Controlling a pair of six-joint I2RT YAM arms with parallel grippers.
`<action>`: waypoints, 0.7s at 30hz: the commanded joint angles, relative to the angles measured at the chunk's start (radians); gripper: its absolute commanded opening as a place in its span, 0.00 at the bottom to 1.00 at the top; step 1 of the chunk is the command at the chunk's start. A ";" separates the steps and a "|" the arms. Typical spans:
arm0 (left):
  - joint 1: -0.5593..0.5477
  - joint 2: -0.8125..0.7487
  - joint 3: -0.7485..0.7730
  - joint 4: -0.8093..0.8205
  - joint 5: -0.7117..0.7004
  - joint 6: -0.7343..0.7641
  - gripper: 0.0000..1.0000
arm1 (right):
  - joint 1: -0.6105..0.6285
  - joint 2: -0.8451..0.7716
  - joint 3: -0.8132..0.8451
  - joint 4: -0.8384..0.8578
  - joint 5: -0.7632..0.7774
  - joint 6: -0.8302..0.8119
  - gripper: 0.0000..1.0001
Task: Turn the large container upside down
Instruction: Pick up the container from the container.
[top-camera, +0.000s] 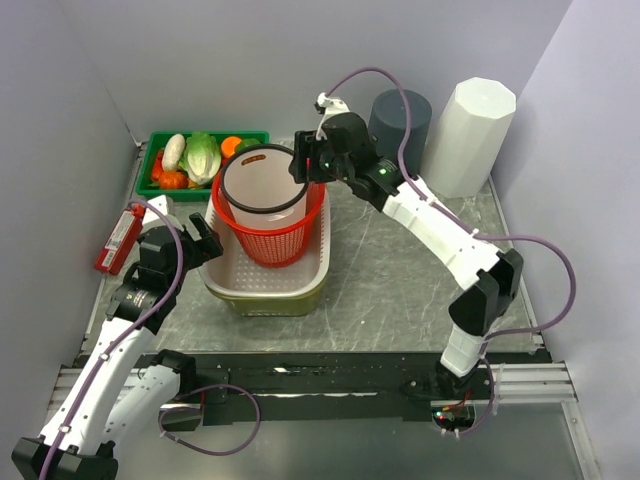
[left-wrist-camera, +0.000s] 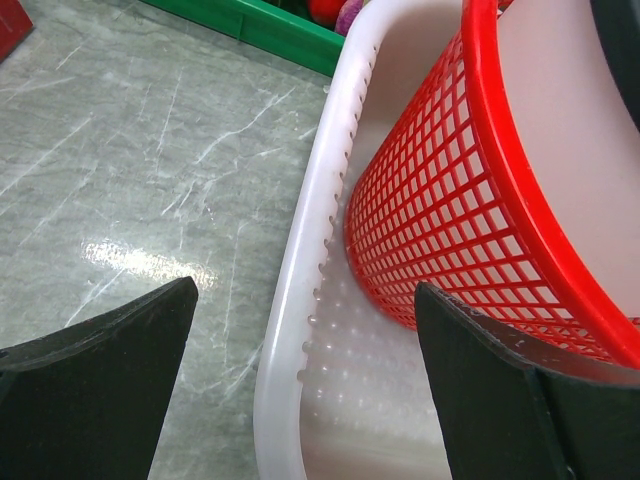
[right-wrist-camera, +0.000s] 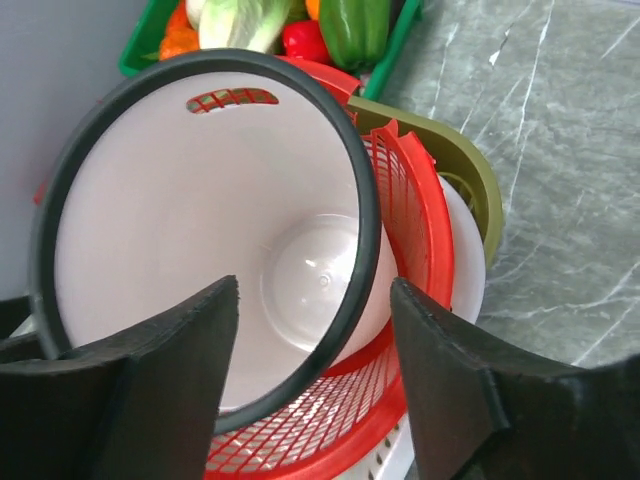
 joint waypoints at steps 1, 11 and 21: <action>0.002 -0.008 0.006 0.046 0.000 0.010 0.96 | 0.003 -0.154 -0.067 0.063 0.003 0.038 0.72; 0.002 -0.004 0.006 0.049 0.008 0.010 0.96 | 0.049 -0.431 -0.556 0.439 -0.061 0.467 0.72; 0.002 -0.002 0.006 0.043 -0.006 0.007 0.96 | 0.153 -0.343 -0.623 0.671 -0.069 0.759 0.73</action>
